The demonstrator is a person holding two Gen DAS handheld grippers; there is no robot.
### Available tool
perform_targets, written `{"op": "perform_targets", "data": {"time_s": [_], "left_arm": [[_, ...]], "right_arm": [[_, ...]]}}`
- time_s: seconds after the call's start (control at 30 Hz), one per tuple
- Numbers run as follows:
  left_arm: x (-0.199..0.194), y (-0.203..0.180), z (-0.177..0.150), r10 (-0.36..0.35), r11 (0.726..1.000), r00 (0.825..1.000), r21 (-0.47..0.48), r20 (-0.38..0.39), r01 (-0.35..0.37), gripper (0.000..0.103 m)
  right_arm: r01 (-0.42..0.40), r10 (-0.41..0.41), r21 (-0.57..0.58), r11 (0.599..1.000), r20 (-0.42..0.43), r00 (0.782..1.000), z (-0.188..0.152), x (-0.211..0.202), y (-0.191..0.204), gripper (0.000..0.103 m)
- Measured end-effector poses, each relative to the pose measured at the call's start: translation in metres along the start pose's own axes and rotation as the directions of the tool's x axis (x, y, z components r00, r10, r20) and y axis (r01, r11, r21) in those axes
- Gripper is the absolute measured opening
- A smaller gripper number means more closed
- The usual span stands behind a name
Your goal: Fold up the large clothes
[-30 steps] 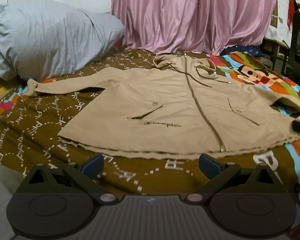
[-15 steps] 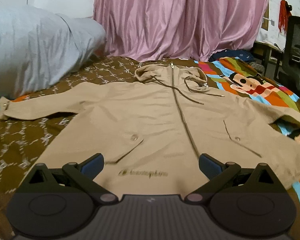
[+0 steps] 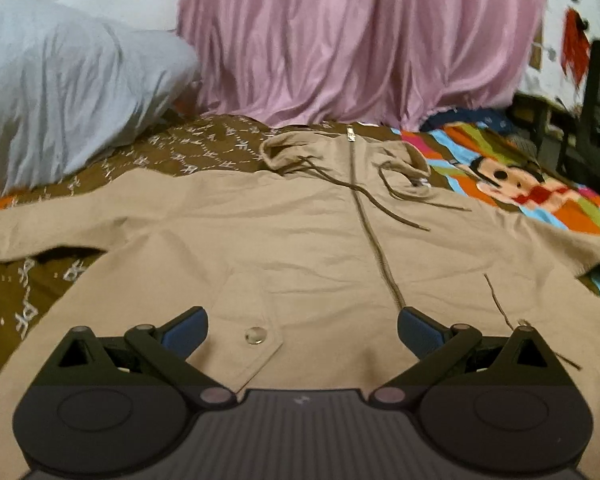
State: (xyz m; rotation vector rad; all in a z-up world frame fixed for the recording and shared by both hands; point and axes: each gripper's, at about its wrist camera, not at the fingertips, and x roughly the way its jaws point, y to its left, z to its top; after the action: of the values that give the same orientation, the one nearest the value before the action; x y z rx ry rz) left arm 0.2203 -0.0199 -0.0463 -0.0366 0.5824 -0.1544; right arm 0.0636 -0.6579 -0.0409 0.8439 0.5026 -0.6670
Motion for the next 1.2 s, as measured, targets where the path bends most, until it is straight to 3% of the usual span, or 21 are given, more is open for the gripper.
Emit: {"op": "perform_targets", "data": {"time_s": [0.13, 0.2, 0.27, 0.3, 0.4, 0.5, 0.6, 0.77, 0.87, 1.0, 1.1, 1.2], "left_arm": [[0.0, 0.007, 0.004, -0.039, 0.999, 0.999, -0.028, -0.026, 0.038, 0.102], [-0.002, 0.009, 0.006, -0.042, 0.999, 0.999, -0.036, -0.016, 0.041, 0.102], [-0.004, 0.01, 0.009, -0.042, 0.998, 0.999, -0.052, -0.017, 0.041, 0.102], [-0.005, 0.01, 0.01, -0.039, 0.998, 0.999, -0.057, -0.016, 0.038, 0.102], [-0.007, 0.007, 0.016, 0.014, 0.999, 1.0, -0.028, -0.023, -0.015, 0.102], [-0.009, 0.004, 0.023, 0.057, 0.998, 0.998, 0.015, -0.04, -0.057, 0.102], [-0.012, 0.006, 0.027, 0.082, 0.996, 0.995, 0.021, -0.052, -0.081, 0.102], [-0.023, 0.023, 0.036, 0.062, 0.997, 0.997, -0.035, -0.046, -0.063, 0.102], [-0.031, 0.032, 0.039, 0.058, 0.997, 0.998, -0.056, -0.028, -0.06, 0.102], [-0.038, 0.041, 0.042, 0.054, 0.995, 0.998, -0.084, -0.013, -0.055, 0.102], [-0.039, 0.045, 0.044, 0.046, 0.993, 0.999, -0.104, -0.012, -0.047, 0.102], [-0.039, 0.048, 0.047, 0.036, 0.992, 0.999, -0.119, -0.025, -0.039, 0.102]], "right_arm": [[0.055, -0.058, 0.067, 0.996, 0.039, 0.998, 0.004, 0.009, 0.009, 0.083], [0.085, -0.094, 0.111, 0.99, 0.079, 0.992, 0.005, 0.008, 0.011, 0.062], [0.128, -0.146, 0.163, 0.978, 0.104, 0.984, 0.007, 0.01, 0.012, 0.051], [0.14, -0.161, 0.173, 0.975, 0.108, 0.981, 0.008, 0.013, 0.012, 0.04], [0.201, -0.22, 0.14, 0.969, 0.135, 0.966, 0.012, 0.015, 0.021, 0.02], [0.189, -0.198, 0.065, 0.98, 0.202, 0.959, 0.02, 0.0, 0.05, 0.012], [0.159, -0.128, -0.09, 0.983, 0.284, 0.95, 0.031, -0.026, 0.099, 0.01], [0.022, 0.114, -0.347, 0.938, 0.367, 0.923, 0.039, -0.08, 0.209, 0.009], [-0.09, 0.303, -0.522, 0.848, 0.338, 0.891, 0.026, -0.104, 0.289, 0.009], [-0.263, 0.523, -0.699, 0.665, 0.184, 0.832, -0.026, -0.12, 0.392, 0.009], [-0.396, 0.617, -0.761, 0.514, 0.007, 0.787, -0.084, -0.119, 0.45, 0.009], [-0.51, 0.641, -0.786, 0.351, -0.195, 0.742, -0.151, -0.111, 0.496, 0.009]]}}
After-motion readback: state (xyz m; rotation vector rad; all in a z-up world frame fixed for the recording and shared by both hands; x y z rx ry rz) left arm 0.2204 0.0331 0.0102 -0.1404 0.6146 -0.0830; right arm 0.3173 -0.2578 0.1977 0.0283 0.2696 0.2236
